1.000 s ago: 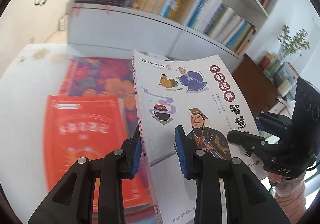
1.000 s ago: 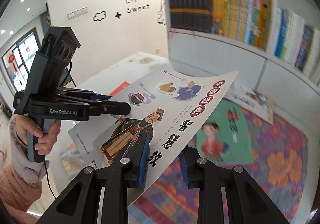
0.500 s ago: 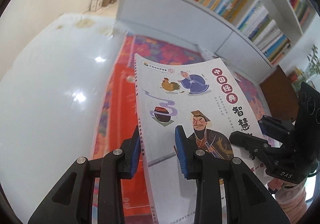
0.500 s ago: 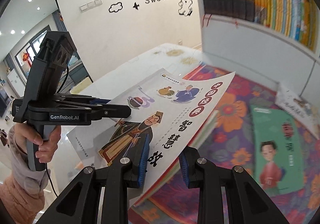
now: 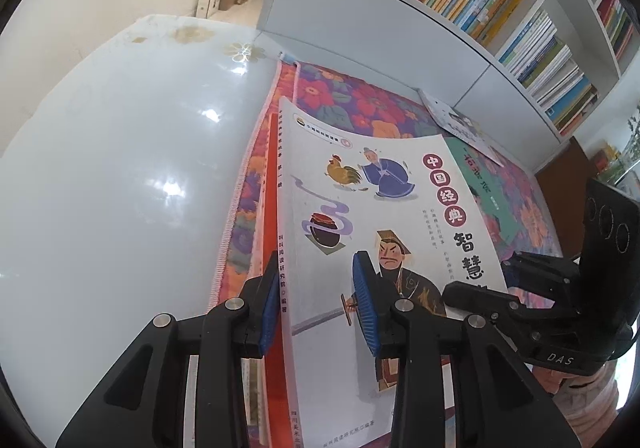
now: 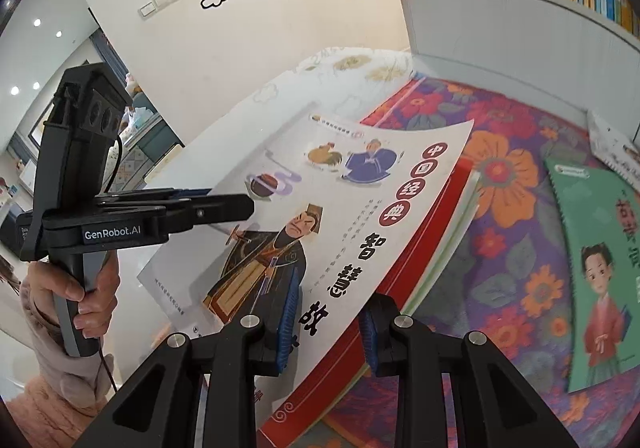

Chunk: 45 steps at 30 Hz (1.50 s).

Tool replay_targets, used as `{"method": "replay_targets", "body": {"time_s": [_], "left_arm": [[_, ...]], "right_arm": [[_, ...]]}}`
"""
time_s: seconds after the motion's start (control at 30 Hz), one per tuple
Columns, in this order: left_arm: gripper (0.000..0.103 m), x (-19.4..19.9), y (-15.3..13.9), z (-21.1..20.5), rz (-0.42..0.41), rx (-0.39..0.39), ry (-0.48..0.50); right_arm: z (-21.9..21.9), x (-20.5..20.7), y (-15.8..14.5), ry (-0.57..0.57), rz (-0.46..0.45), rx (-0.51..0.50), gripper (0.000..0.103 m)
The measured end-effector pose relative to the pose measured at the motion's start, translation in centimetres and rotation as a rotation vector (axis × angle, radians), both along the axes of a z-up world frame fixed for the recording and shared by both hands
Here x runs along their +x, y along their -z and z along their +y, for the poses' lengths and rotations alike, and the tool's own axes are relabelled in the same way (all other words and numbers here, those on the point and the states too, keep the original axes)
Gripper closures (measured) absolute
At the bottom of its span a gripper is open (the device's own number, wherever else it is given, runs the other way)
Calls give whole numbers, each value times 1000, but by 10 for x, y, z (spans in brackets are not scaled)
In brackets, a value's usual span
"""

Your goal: Organize books

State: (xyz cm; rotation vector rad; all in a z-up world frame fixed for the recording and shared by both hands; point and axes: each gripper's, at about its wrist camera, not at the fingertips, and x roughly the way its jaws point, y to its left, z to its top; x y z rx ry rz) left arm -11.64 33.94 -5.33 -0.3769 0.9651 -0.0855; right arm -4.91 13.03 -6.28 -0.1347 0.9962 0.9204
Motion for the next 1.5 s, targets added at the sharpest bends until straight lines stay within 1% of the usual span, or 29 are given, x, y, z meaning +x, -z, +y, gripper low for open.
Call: {"method": "replay_targets", "body": {"time_s": [0.07,0.13,0.2,0.27,0.33,0.47,0.7,0.77,0.83,1.0,1.2,1.33,1.47,1.5], "left_arm": [[66,0,-2,-3,-3,45,-5],[65,-1,-3,-5,6,92,-17],[65,0,-1,-6,8,102,-14],[65,-2,0,-3,8,88,-25],[65,-3,-2,0,3,86,-39],[65,-8,-11,-2,-10,156,-66],[64,-23,-29,-8,-28,193,-74],[64,-27,-34,-11,-39,185,-70],[64,-29,-38,-15,-44,194,-73],[64,-27,-43,-28,-45,181,-73],[64,-16,-50,-68,-59,173,-20],[64,2,-53,-106,-63,168,27],[64,27,-55,-149,-69,143,76],[64,35,-55,-160,-69,137,85]], "right_arm": [[1,0,1,7,-4,-18,76],[1,3,3,16,1,-24,76],[-1,5,4,23,22,-8,75],[-2,5,5,27,38,-4,75],[-1,4,5,23,31,-8,75],[0,4,4,19,44,-17,74],[-2,8,1,43,98,-46,70],[-8,7,0,59,107,-41,70],[-15,8,0,66,120,-32,70],[-42,10,-4,106,118,-13,69],[-82,17,-12,152,112,14,69],[-124,30,-19,214,114,53,69],[-176,49,-27,297,110,92,69],[-195,58,-29,330,112,106,69]]}}
